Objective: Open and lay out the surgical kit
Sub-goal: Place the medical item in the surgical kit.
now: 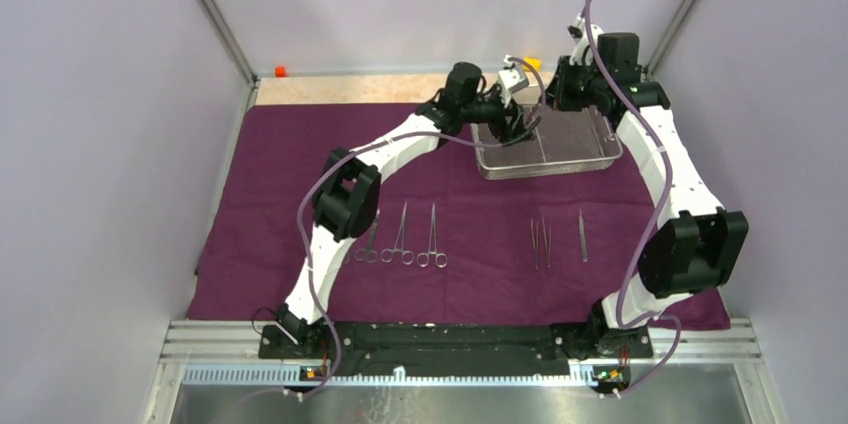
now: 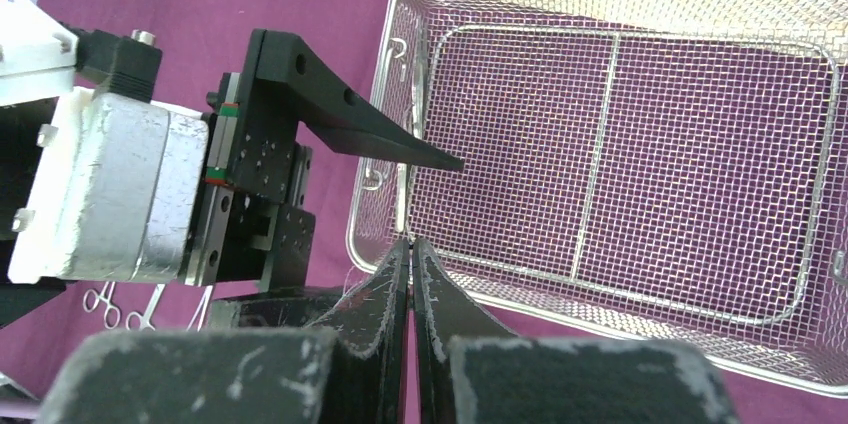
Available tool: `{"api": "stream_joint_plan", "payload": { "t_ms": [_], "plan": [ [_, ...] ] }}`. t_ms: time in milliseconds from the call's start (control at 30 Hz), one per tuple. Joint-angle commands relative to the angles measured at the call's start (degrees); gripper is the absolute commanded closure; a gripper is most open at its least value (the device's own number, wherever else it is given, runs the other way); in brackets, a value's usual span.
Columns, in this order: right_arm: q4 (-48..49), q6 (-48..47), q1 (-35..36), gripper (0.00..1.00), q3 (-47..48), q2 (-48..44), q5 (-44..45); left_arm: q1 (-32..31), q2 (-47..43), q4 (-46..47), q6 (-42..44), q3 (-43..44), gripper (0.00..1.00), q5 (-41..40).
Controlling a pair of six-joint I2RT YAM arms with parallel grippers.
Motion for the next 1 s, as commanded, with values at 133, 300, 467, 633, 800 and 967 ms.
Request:
{"api": "stream_joint_plan", "payload": {
  "t_ms": [133,300,467,633,800,967],
  "plan": [
    [2.9,0.3,1.0,1.0,-0.6,-3.6,-0.5,-0.2,1.8,4.5,-1.7,3.2,0.49,2.6],
    [3.5,0.2,0.9,1.0,-1.1,-3.5,0.1,-0.1,2.7,4.9,-3.0,3.5,0.67,4.5],
    [4.4,0.2,0.9,1.0,-1.8,-3.0,0.3,-0.1,2.9,4.9,-4.6,3.6,0.92,6.2],
    [8.3,0.7,0.9,1.0,-5.0,-3.4,-1.5,0.0,1.5,3.8,-8.7,2.8,1.0,7.2],
    [15.6,1.5,0.9,0.82,-10.9,-7.0,-1.5,0.5,-2.3,3.3,-10.8,-1.7,1.0,8.4],
    [20.4,1.5,0.9,0.56,-15.2,-10.2,-1.5,0.9,-6.2,3.8,-12.1,-6.9,1.0,8.7]
  ]
}}
